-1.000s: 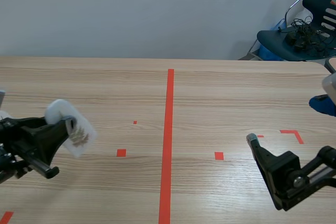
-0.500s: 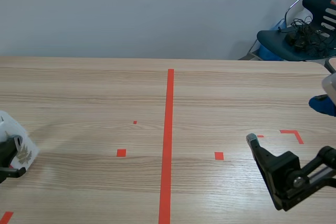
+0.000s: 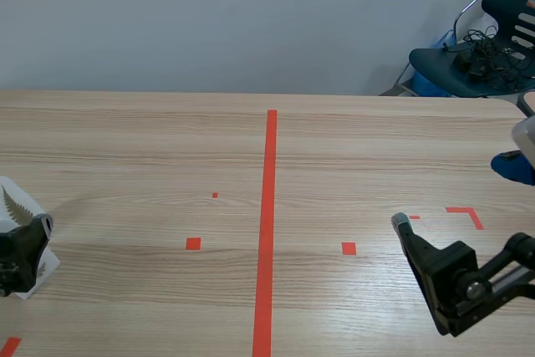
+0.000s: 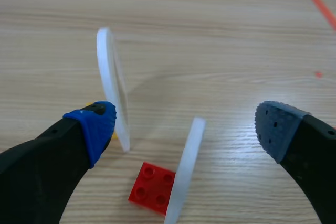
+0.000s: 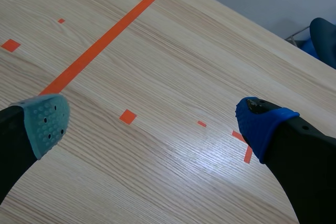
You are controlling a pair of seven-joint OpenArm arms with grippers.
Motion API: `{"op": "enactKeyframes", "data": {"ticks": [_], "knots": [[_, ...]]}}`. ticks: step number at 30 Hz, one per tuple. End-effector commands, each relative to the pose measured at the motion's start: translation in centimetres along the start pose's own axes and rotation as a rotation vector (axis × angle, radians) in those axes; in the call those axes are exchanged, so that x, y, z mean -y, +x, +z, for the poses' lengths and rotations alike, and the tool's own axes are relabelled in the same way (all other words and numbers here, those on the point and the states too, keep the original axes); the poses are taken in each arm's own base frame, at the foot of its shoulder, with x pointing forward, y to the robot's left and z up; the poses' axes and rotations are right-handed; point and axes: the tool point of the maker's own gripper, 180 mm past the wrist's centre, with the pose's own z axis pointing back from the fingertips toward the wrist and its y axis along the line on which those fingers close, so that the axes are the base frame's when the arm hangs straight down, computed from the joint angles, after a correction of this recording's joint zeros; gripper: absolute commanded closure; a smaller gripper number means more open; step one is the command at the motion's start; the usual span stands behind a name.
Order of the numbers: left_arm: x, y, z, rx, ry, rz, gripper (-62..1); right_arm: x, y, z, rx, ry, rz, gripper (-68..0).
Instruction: Do the leaf sorting experiment
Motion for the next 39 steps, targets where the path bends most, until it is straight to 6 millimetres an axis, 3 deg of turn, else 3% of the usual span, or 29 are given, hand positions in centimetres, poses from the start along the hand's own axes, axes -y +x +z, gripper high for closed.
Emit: {"op": "enactKeyframes", "data": {"ticks": [1,5,9,14,18,24,39], "knots": [[0.2,4.5,0.1,0.104,-0.059,-0.037,-62.2,0.2,1.4,0.0,0.043,-0.002,0.01,-67.9],[3.5,9.4,1.5,0.18,-0.263,-0.096,-62.3,0.2,1.4,0.0,0.043,-0.002,0.01,-67.9],[8.2,12.8,3.1,0.217,-0.451,-0.119,-62.3,0.2,1.4,0.0,0.043,-0.002,0.01,-67.9],[13.9,14.5,4.7,0.21,-0.591,-0.183,-62.3,0.2,1.4,0.0,0.043,-0.002,0.01,-67.9],[16.7,14.3,5.7,0.197,-0.662,-0.183,-62.3,0.2,1.4,0.0,0.043,-0.002,0.01,-67.9],[18.3,12.2,5.8,0.135,-0.694,-0.176,-62.3,0.2,1.4,0.0,0.043,-0.002,0.01,-67.9],[18.5,12.1,5.8,0.133,-0.698,-0.175,-62.3,0.2,1.4,0.0,0.043,-0.002,0.01,-67.9]]}}
